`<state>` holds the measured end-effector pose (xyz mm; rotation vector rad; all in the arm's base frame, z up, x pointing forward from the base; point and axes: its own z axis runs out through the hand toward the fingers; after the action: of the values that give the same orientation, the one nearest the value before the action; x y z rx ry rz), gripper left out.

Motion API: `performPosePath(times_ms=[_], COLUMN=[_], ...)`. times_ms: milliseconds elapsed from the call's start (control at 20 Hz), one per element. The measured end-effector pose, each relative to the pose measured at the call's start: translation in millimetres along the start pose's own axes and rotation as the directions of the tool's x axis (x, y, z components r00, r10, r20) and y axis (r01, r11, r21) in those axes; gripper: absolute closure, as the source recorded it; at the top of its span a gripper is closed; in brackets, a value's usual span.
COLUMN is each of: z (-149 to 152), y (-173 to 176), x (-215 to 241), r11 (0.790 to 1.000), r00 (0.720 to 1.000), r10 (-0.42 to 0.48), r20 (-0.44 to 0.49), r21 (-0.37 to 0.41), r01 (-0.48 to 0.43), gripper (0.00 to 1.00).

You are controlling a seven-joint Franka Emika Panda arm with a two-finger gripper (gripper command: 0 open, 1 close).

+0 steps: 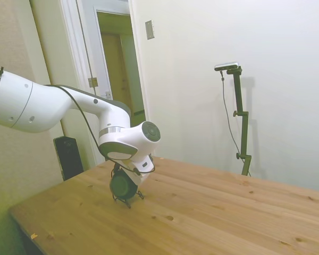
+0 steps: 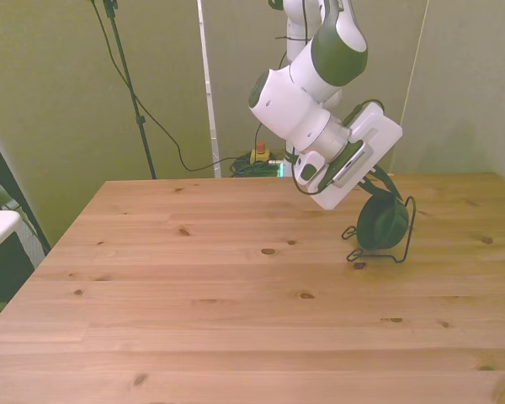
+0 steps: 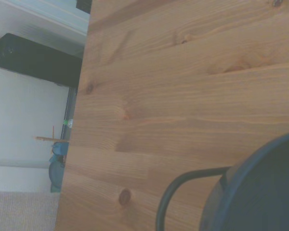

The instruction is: Load the bowl

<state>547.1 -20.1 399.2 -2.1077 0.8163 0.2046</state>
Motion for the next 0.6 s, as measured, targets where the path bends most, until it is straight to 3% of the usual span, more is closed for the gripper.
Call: performPosePath(times_ms=[150,200,600], z=[0.2,-0.3,-4.6], y=[1.6,1.4,-3.8], x=[1.5,1.5,-2.1], r11=[1.000,1.000,0.999], r00=[1.000,1.000,0.999], r10=[0.000,-0.002,-0.029], r20=[-0.002,-0.004,-0.018], r21=[-0.007,-0.010,-0.032], r01=[0.000,0.002,0.029], gripper=[1.00,0.00,0.00])
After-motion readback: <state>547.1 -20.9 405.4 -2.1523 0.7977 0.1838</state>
